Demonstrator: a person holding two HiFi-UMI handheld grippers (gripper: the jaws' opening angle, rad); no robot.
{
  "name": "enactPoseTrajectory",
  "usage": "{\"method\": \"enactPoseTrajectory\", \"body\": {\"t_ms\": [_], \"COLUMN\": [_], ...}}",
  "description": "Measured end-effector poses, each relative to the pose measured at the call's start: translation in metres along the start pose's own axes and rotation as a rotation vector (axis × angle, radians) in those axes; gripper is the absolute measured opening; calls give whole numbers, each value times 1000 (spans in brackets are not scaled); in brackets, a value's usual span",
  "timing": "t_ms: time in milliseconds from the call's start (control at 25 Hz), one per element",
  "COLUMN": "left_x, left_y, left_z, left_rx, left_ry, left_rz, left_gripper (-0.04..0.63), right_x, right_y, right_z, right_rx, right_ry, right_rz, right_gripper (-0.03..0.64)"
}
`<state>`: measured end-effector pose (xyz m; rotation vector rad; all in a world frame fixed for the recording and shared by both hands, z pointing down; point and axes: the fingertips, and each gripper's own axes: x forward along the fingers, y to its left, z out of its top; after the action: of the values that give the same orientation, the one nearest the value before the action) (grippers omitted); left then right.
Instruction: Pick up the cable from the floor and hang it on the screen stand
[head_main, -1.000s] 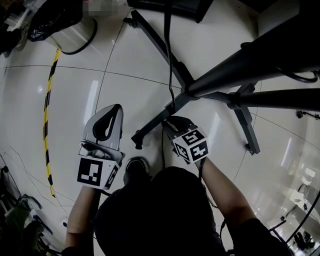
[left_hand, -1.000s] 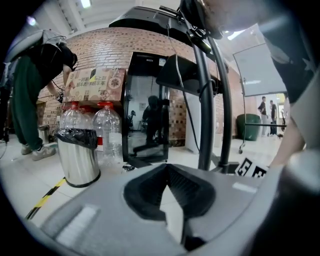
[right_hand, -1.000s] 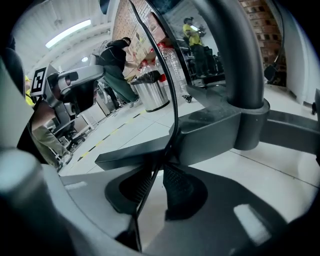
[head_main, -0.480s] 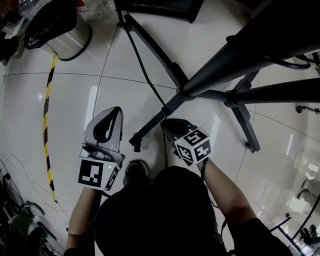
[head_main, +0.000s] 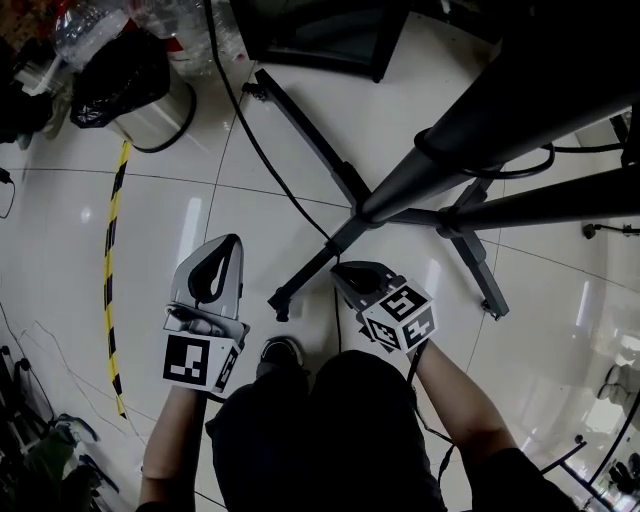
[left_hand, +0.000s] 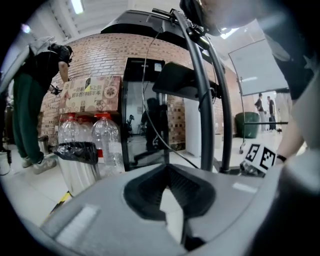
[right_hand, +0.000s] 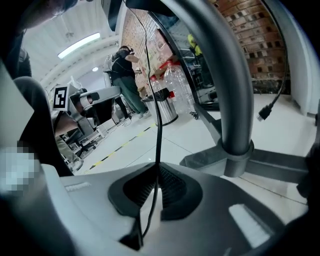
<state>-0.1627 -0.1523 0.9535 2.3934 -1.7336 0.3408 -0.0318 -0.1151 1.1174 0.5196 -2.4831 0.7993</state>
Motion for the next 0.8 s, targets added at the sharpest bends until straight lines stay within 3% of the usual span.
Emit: {"method": "enactPoseTrajectory", "body": {"t_ms": [160, 440, 800], "left_x": [-4, -41, -80], "left_y": [-2, -33, -33], "left_z": [42, 121, 226], "left_rx": [-5, 44, -25], "left_ry": [17, 52, 31], "left_rz": [24, -21, 44], "left_gripper": [5, 5, 5], "right_x": [-33, -89, -155], "right_y": [23, 72, 127], "right_z": [43, 106, 185], "right_rx": [5, 5, -20], "right_ry": [-48, -71, -108], "right_rz": [-6, -14, 3], "right_gripper": [20, 18, 17]}}
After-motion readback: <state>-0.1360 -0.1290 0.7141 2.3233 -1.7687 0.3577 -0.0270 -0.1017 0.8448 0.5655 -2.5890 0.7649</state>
